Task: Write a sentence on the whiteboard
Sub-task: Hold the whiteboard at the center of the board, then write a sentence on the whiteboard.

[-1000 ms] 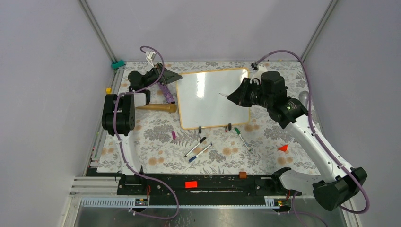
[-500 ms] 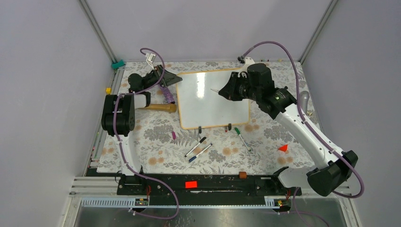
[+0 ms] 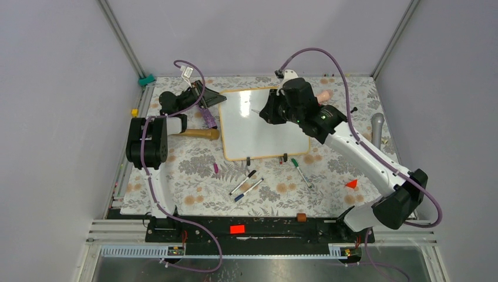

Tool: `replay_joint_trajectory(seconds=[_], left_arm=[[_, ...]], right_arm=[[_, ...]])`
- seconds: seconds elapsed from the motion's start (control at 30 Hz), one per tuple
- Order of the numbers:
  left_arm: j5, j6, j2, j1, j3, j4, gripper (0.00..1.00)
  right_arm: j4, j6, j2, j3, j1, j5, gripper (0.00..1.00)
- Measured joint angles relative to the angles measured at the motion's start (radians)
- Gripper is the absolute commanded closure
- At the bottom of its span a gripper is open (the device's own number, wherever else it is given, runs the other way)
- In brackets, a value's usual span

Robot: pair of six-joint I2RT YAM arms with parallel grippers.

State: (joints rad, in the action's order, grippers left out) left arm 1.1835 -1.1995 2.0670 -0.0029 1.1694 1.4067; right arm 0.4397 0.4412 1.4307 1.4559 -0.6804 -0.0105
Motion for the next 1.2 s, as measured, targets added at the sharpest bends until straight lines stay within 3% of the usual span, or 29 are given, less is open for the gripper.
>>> replay_joint_trajectory(seconds=[0.17,0.4,0.57,1.2], left_arm=[[0.003,0.006,0.000,0.000,0.000,0.000,0.73],[0.012,0.006,0.000,-0.002,0.001,0.001,0.80],[0.021,0.005,0.001,-0.002,0.005,0.000,1.00],[0.040,0.017,0.029,0.000,0.029,0.003,0.99]], right_arm=[[-0.005,-0.004,0.057,0.064,-0.064,0.089,1.00],[-0.008,-0.014,0.109,0.102,-0.091,0.134,1.00],[-0.004,-0.027,0.155,0.138,-0.098,0.168,1.00],[-0.003,-0.119,0.355,0.341,-0.183,0.290,1.00]])
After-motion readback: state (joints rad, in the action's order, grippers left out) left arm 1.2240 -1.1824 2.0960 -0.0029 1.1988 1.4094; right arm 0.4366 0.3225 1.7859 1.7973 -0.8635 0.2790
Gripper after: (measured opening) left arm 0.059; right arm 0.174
